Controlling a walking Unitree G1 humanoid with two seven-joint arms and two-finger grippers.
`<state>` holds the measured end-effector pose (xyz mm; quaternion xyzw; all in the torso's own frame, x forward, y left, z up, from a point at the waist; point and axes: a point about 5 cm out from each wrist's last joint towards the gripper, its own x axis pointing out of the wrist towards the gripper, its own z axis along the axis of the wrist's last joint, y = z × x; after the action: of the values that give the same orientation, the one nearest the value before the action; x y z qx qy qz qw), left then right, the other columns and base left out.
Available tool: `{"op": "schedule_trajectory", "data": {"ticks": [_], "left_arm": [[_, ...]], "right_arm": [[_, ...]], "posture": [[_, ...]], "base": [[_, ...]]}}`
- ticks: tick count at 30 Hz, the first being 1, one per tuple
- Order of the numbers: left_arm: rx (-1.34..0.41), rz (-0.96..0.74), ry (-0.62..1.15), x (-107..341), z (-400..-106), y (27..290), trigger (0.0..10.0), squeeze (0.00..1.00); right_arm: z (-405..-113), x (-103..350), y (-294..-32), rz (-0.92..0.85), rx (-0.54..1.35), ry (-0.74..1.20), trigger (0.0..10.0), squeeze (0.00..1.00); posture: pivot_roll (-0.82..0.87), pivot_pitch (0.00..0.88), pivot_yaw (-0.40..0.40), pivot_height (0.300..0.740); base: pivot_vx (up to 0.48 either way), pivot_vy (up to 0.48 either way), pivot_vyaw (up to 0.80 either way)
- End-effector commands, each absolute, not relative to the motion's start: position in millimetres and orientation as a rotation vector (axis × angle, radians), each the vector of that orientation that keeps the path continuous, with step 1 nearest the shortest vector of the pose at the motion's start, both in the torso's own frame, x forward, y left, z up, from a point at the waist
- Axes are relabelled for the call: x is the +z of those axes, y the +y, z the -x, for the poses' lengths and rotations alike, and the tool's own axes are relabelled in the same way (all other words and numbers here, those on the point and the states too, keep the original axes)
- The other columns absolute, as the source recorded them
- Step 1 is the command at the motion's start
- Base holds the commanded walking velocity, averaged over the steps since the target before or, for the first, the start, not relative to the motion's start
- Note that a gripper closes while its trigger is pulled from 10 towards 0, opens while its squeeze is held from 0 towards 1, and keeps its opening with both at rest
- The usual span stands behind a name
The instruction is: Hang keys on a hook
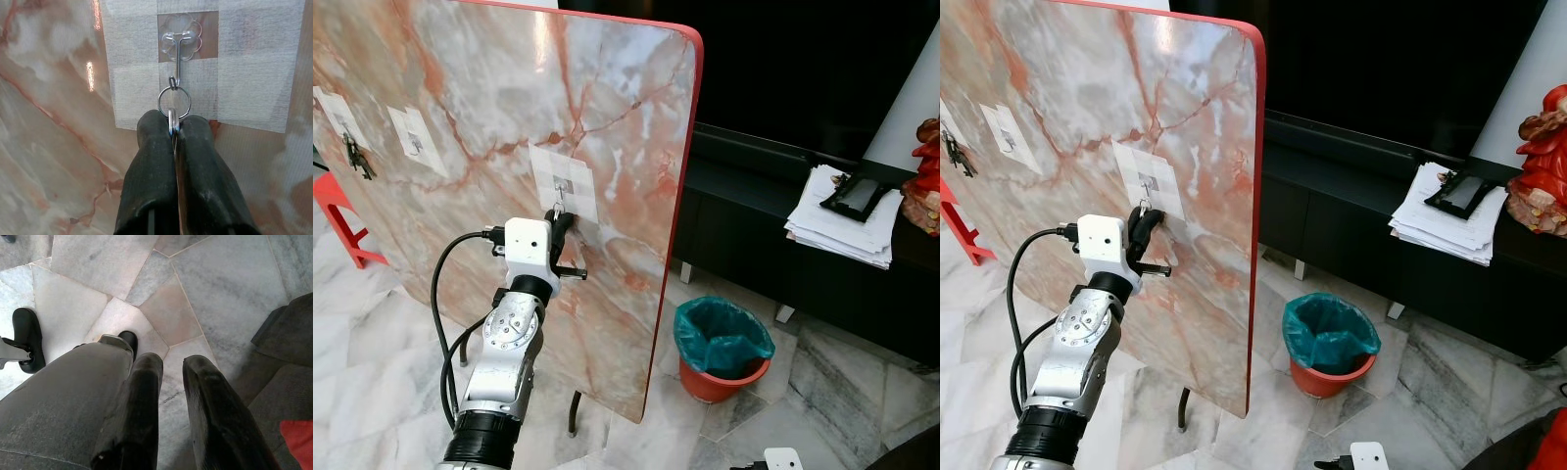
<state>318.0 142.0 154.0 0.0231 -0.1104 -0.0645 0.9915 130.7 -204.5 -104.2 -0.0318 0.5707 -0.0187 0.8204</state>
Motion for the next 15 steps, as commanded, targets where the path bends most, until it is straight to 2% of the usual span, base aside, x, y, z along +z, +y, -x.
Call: {"op": "schedule_trajectory", "data": {"ticks": [1,2,3,7,15], "left_arm": [[-0.141,-0.031,-0.201,152.8,-319.7,140.3,10.0,0.0],[-0.143,-0.032,-0.199,152.2,-319.6,140.2,10.0,0.4],[-0.143,-0.032,-0.198,151.9,-319.6,140.2,10.0,1.0],[-0.146,-0.027,-0.194,151.2,-319.8,139.8,10.0,0.97],[-0.142,-0.019,-0.194,150.6,-319.1,140.4,10.0,0.97]], "right_arm": [[-131.0,-104.1,-204.6,0.075,-0.035,1.218,10.0,0.0],[-131.1,-104.1,-204.6,0.075,-0.035,1.218,10.0,0.0],[-131.1,-104.1,-204.6,0.075,-0.035,1.218,10.0,0.0],[-131.3,-104.0,-204.6,0.075,-0.035,1.218,10.0,0.0],[-131.7,-103.8,-204.9,0.078,-0.034,1.217,10.0,0.0]], "posture": [[-0.01,0.0,-0.02,0.74],[-0.01,0.0,-0.02,0.74],[-0.01,0.0,-0.019,0.74],[-0.01,0.0,-0.02,0.74],[-0.01,0.0,-0.02,0.74]], "base": [[0.0,0.0,0.0],[0.0,0.0,0.0],[0.0,0.0,0.0],[0.0,0.0,0.0],[0.0,0.0,0.0]]}}
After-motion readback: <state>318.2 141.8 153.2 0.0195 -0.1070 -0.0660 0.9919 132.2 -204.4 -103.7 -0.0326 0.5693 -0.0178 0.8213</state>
